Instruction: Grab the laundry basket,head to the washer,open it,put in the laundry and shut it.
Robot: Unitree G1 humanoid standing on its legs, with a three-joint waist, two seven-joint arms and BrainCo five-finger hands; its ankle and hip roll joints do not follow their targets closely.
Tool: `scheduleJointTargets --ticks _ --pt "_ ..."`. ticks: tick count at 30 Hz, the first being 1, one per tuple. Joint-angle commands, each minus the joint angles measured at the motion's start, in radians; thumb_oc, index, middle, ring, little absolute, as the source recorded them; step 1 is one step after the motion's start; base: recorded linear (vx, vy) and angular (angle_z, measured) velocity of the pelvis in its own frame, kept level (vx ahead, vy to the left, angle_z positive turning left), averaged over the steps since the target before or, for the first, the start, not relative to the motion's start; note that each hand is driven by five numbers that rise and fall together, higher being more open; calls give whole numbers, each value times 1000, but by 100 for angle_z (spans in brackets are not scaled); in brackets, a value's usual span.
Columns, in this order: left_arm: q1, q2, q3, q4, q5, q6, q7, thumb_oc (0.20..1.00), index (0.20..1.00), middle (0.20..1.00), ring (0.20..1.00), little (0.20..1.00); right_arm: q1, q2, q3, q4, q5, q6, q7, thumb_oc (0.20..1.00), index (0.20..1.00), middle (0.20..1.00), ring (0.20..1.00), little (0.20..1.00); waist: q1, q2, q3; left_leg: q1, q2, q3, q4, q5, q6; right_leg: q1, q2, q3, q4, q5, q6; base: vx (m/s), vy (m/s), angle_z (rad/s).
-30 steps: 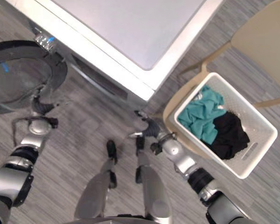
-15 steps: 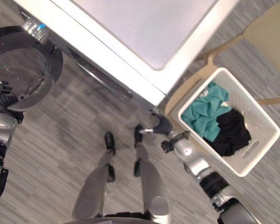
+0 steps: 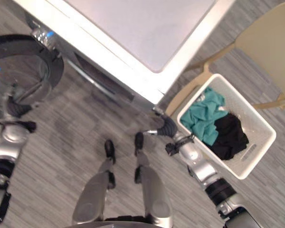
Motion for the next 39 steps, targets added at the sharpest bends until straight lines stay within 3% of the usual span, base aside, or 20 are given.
scheduleJointTargets --ticks 1,2,4,7,9,12,17,18,19,20,24,30,39 --pt "33 -46 -30 31 -23 -50 -10 1000 1000 1000 1000 1000 42 31 -11 -49 -46 -38 -21 1000 1000 1000 1000 1000 -1 -8 -114 -48 12 9 156 -141 -6 11 -111 -28 112 -155 125 8 19 -40" --pt "33 -46 -30 31 -23 -50 -10 1000 1000 1000 1000 1000 42 31 -11 -49 -46 -38 -21 1000 1000 1000 1000 1000 -1 -8 -114 -48 12 9 156 -141 -6 11 -111 -28 112 -155 125 0 17 -47" --pt "133 -127 -41 -18 -20 -50 -30 1000 1000 1000 1000 1000 39 30 -23 -72 -81 -33 -25 1000 1000 1000 1000 1000 -4 -1 -127 14 34 74 162 -158 -2 22 -108 -51 144 -167 124 8 -25 -55" --pt "221 -192 -40 -1 -31 -38 -51 1000 1000 1000 1000 1000 56 23 -44 -101 -120 -30 -31 1000 1000 1000 1000 1000 5 16 -165 97 70 135 143 -182 -19 63 -122 -151 156 -194 130 112 -90 -135" --pt "259 -218 -40 34 -30 -30 -71 1000 1000 1000 1000 1000 66 21 -54 -111 -145 -28 -37 1000 1000 1000 1000 1000 0 22 -194 134 82 169 136 -178 -27 87 -121 -183 149 -209 125 153 -198 -123" --pt "288 -257 -62 133 -8 -16 -101 1000 1000 1000 1000 1000 97 17 -72 -110 -190 -23 -48 1000 1000 1000 1000 1000 -24 39 -232 183 98 193 139 -176 -43 117 -100 -155 134 -224 112 118 -225 -59" --pt "324 -324 -80 266 19 4 -150 1000 1000 1000 1000 1000 87 -16 -42 -77 -257 -7 -53 1000 1000 1000 1000 1000 -52 58 -272 217 153 217 245 -184 -73 200 -58 -109 80 -249 83 114 -200 -37" --pt "341 -347 -94 307 24 5 -157 1000 1000 1000 1000 1000 48 -30 -1 -49 -293 7 -45 1000 1000 1000 1000 1000 -40 59 -274 206 161 180 301 -139 -90 223 -42 -85 64 -257 70 -20 -150 -62" --pt "342 -364 -102 330 18 -1 -158 1000 1000 1000 1000 1000 11 -33 32 -19 -308 10 -48 1000 1000 1000 1000 1000 -23 50 -266 172 150 142 317 -103 -83 217 -40 -74 53 -236 56 -18 -212 -100" --pt "339 -383 -115 373 19 5 -167 1000 1000 1000 1000 1000 -35 -30 78 31 -321 22 -50 1000 1000 1000 1000 1000 4 40 -263 114 123 53 292 -131 -70 226 -46 -61 36 -239 56 -58 -156 -125" --pt "342 -392 -118 430 34 5 -174 1000 1000 1000 1000 1000 -146 -46 165 143 -389 37 -56 1000 1000 1000 1000 1000 44 46 -241 47 94 -26 244 -110 -76 236 -35 -17 26 -236 56 0 -25 -54" --pt "360 -369 -107 469 70 11 -173 1000 1000 1000 1000 1000 -250 -30 245 271 -484 56 -73 1000 1000 1000 1000 1000 64 65 -243 102 87 -38 149 -93 -67 230 -9 6 27 -229 58 17 28 -40" --pt "319 -342 -158 422 41 -9 -159 1000 1000 1000 1000 1000 -414 49 300 553 -562 112 -159 1000 1000 1000 1000 1000 106 74 -191 56 63 -69 114 -76 -53 153 -31 -31 56 -213 69 -46 49 8"
